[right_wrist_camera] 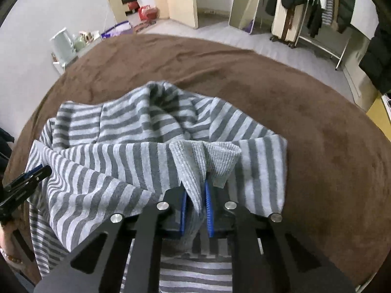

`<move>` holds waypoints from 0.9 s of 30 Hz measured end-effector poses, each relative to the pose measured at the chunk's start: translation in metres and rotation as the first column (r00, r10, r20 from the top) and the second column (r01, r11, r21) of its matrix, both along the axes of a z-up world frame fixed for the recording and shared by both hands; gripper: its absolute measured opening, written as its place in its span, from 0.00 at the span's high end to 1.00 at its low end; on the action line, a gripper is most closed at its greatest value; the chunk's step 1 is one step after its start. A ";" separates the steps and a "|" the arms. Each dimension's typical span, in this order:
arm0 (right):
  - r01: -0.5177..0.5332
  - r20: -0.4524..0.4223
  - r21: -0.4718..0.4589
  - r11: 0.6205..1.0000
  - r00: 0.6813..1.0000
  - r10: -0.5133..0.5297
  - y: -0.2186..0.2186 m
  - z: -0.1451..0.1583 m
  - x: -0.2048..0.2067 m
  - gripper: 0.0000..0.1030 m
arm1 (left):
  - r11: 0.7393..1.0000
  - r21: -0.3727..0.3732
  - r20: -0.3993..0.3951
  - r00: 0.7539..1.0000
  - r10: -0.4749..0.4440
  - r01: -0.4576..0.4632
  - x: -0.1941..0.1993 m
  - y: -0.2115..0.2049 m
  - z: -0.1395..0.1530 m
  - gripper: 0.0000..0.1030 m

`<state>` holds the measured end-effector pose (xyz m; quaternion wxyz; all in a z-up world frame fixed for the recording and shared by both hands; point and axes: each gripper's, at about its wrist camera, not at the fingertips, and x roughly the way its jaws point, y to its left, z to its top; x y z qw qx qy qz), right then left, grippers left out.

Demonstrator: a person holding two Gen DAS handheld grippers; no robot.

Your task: Fold large clothes

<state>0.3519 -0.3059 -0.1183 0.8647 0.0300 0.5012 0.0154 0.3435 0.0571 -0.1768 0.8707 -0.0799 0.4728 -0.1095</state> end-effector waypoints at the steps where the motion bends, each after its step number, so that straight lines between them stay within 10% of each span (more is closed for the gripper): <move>1: 0.002 0.007 0.002 1.000 1.000 -0.002 -0.001 0.002 -0.001 0.88 | 1.000 -0.008 -0.001 1.000 0.001 -0.001 0.000 0.001 -0.001 0.73; 6: 0.006 0.058 0.009 1.000 0.998 -0.007 0.001 0.019 -0.010 0.88 | 0.996 0.086 0.042 0.999 -0.033 0.029 -0.002 -0.011 0.008 0.89; 19: 0.030 0.308 0.079 0.996 0.950 -0.053 -0.014 0.085 -0.029 0.89 | 0.993 0.075 0.186 0.980 0.074 -0.089 -0.004 0.012 0.054 0.92; 27: 0.140 0.069 0.217 0.966 0.985 -0.158 -0.060 -0.017 -0.022 0.88 | 0.996 0.086 0.004 1.000 0.010 -0.010 0.021 0.005 0.016 0.82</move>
